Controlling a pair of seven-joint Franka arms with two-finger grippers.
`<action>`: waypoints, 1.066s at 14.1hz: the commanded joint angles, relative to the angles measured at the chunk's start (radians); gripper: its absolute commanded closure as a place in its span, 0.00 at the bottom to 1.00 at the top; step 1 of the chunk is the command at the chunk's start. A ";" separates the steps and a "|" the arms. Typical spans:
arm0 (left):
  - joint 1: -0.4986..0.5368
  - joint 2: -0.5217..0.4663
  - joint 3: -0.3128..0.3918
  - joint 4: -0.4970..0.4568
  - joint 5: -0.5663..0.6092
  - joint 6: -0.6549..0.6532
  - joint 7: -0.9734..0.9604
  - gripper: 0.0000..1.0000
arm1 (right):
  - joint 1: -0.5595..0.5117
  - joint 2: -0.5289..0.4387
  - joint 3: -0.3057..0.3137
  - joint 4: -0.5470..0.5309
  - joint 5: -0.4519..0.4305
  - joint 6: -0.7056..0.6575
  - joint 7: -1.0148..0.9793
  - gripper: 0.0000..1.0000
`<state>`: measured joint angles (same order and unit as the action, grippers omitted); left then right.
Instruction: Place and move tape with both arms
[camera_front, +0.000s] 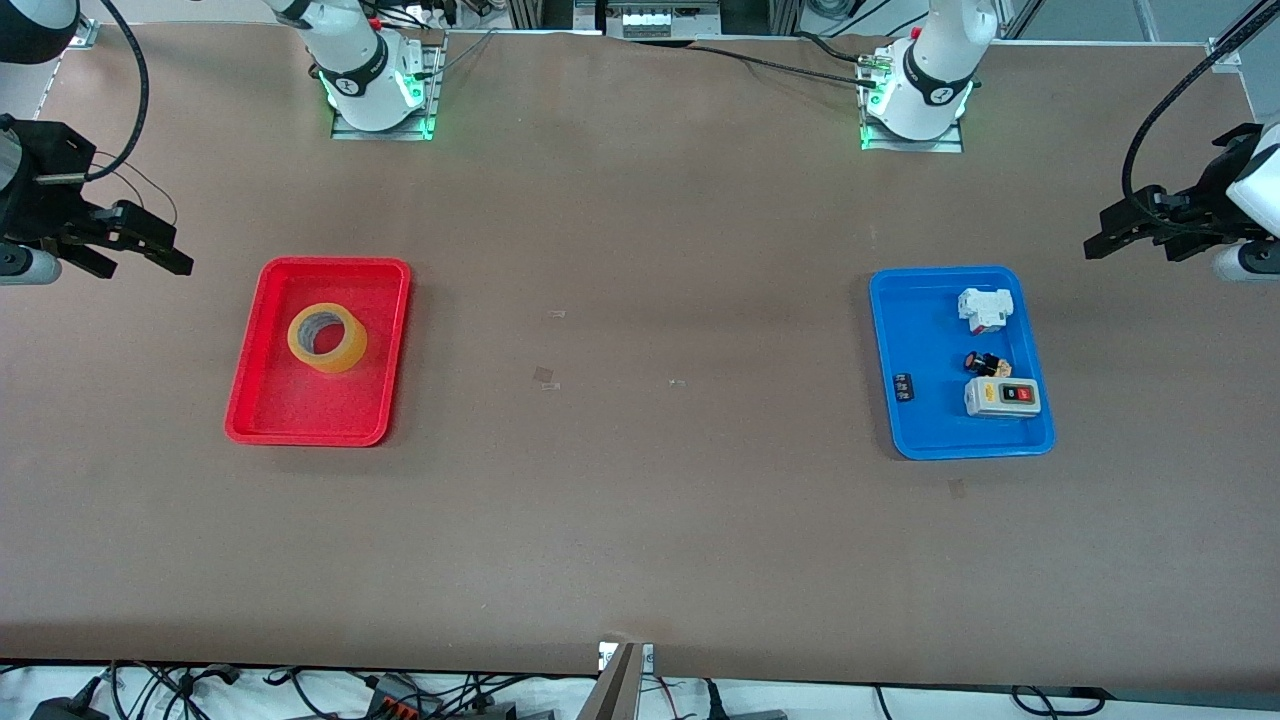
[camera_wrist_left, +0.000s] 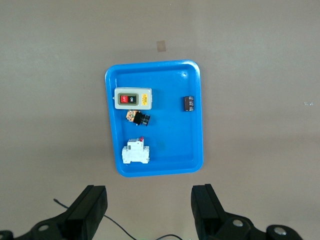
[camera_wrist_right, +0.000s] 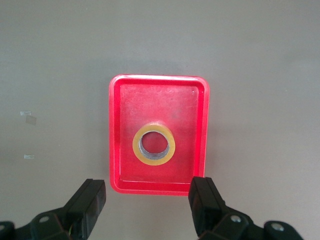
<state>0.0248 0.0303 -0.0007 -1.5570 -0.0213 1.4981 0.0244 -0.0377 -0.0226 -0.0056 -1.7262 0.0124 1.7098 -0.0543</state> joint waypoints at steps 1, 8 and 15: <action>0.000 0.005 -0.008 0.018 0.015 -0.018 -0.009 0.00 | -0.010 -0.030 0.007 -0.012 0.001 -0.012 -0.007 0.00; 0.001 0.008 -0.019 0.018 0.017 -0.018 -0.011 0.00 | -0.005 -0.030 0.007 -0.010 -0.002 -0.036 -0.009 0.00; 0.001 0.013 -0.019 0.017 0.017 -0.016 -0.011 0.00 | -0.002 -0.030 0.009 -0.010 -0.003 -0.045 -0.009 0.00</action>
<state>0.0237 0.0351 -0.0118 -1.5571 -0.0213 1.4958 0.0238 -0.0370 -0.0269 -0.0023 -1.7262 0.0124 1.6765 -0.0543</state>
